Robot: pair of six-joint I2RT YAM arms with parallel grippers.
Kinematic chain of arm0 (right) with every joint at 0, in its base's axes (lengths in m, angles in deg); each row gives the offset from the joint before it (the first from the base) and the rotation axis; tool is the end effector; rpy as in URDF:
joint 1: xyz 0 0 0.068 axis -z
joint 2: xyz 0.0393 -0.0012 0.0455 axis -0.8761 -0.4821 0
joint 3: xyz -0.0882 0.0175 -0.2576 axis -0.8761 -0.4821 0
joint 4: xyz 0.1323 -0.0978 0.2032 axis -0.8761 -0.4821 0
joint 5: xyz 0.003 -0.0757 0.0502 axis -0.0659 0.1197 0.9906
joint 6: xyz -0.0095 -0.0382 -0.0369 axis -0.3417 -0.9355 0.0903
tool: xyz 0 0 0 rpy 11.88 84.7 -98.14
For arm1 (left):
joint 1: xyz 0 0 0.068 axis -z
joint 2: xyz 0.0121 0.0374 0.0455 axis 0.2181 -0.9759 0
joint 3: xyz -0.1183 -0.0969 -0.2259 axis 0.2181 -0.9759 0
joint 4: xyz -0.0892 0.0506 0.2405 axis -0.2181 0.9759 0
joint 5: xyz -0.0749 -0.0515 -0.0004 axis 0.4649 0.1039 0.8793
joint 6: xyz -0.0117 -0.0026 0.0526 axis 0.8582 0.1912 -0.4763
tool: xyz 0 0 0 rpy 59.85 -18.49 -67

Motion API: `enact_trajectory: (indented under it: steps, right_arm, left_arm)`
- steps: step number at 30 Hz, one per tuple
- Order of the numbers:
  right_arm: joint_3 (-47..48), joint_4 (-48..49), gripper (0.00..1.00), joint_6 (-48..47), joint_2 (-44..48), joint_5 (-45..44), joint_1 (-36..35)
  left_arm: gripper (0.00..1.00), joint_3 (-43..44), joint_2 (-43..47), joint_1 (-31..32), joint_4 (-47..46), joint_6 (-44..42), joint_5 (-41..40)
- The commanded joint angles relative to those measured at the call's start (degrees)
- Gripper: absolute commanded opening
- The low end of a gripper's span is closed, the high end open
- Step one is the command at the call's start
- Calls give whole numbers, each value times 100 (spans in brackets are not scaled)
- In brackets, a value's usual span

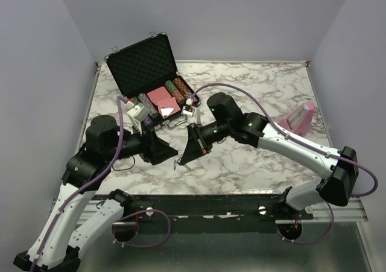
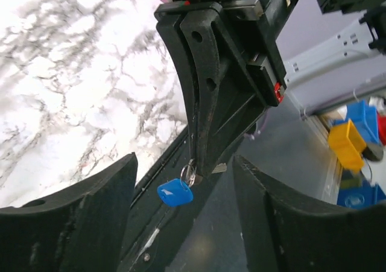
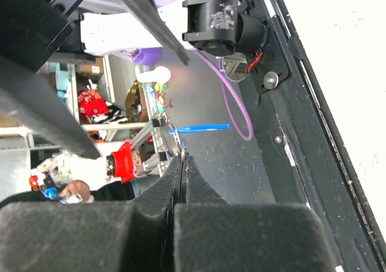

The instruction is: Remove the keys from the keyring

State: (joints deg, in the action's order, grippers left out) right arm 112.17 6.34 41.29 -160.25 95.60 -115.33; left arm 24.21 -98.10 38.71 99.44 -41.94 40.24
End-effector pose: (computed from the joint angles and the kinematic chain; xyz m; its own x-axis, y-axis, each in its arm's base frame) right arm 0.1664 0.2746 0.3452 -0.8026 -0.4183 -0.4253 -0.5364 0.1944 0.8212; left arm 0.0971 -0.0732 0.3828 -0.6931 -0.0455 -0.7194 0.6287 0.4501 -0.6342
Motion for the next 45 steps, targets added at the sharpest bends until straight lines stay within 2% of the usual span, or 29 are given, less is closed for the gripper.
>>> enact_trajectory:
  steps: [1, 4, 11, 24, 45]
  right_arm:
    - [-196, 452, 1, 614, 91, -469, 10]
    - [-223, 725, 0, 914, 47, -611, 10]
    - [-126, 1138, 1, 1354, 12, -638, 10]
    - [-12, 1192, 1, 1468, -58, -725, 10]
    - [313, 1095, 1, 1451, -190, -778, 10]
  left_arm:
    - [74, -456, 621, 8, -738, 873, -1039]
    - [75, -931, 1051, 8, -1203, 1330, -1260]
    - [73, -1705, 1606, 8, -2233, 2183, -1182]
    - [62, -1837, 1720, 17, -2260, 2281, -1085]
    - [57, -1837, 1914, 17, -1864, 2140, -1270]
